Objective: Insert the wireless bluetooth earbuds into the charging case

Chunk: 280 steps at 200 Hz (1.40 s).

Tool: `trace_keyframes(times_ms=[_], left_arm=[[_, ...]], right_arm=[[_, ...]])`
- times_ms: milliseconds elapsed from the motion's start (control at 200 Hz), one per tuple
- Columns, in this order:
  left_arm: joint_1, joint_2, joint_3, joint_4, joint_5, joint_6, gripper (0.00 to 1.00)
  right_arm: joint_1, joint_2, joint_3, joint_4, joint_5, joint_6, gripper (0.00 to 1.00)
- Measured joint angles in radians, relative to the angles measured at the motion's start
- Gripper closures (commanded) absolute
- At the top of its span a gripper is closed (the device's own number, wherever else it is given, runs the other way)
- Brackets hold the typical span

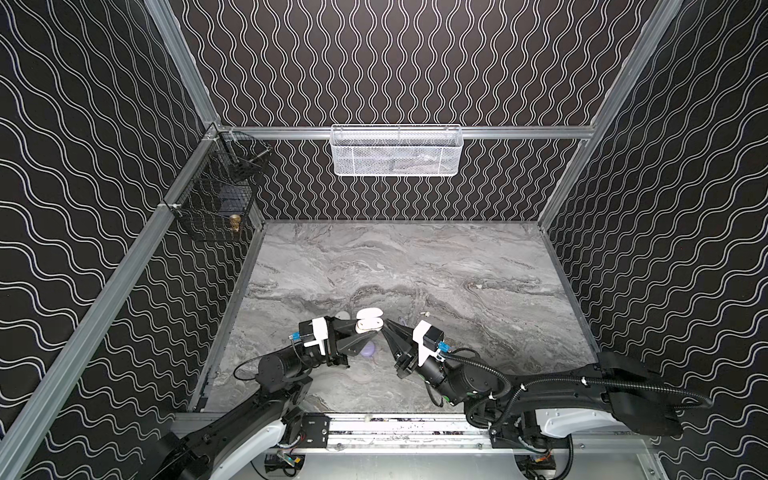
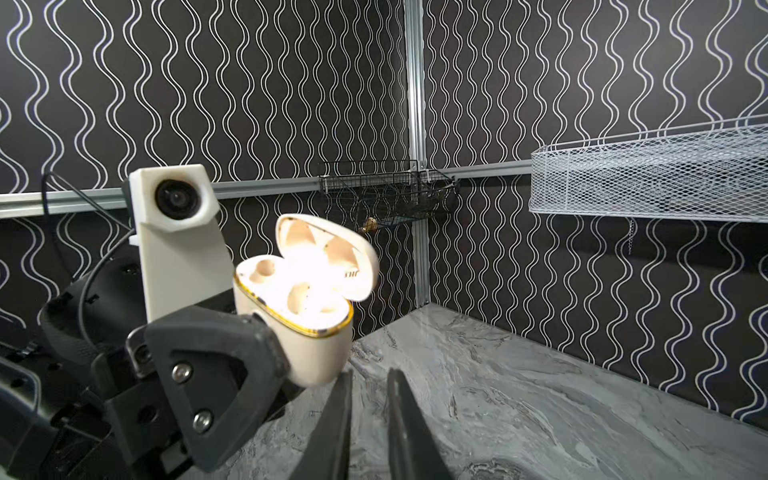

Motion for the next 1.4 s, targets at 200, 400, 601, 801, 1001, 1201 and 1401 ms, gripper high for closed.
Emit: trace_keyframes(times_ms=[200,400,601,801,1001,1201,1401], left_arm=[[0.003,-0.043,0.072,-0.291,-0.153,0.118,1.0],[0.114,0.014,0.079,-0.479,-0.304,0.153,1.0],[0.274,0.123,0.053,-0.412,-0.232,0.055,1.0],[0.288,0.151,0.027,-0.327,-0.138,0.023,1.0],[0.291,0.119,-0.007,-0.282,-0.079,0.023,1.0],[0.291,0.038,-0.018,-0.304,-0.068,0.032,1.0],[0.291,0.017,-0.018,-0.329,-0.067,0.046,1.0]], right_arm=[[0.0,-0.101,0.003,-0.115,0.102,0.044,0.67],[-0.046,-0.251,0.009,-0.401,0.224,0.204,0.64],[-0.172,-0.314,0.043,-0.817,0.166,0.472,0.54],[-0.269,-0.127,0.166,-1.127,-0.035,0.671,0.56],[-0.275,0.203,0.304,-1.285,-0.237,0.75,0.6],[-0.299,0.328,0.338,-1.326,-0.292,0.782,0.6],[-0.324,0.38,0.366,-1.341,-0.29,0.779,0.58]])
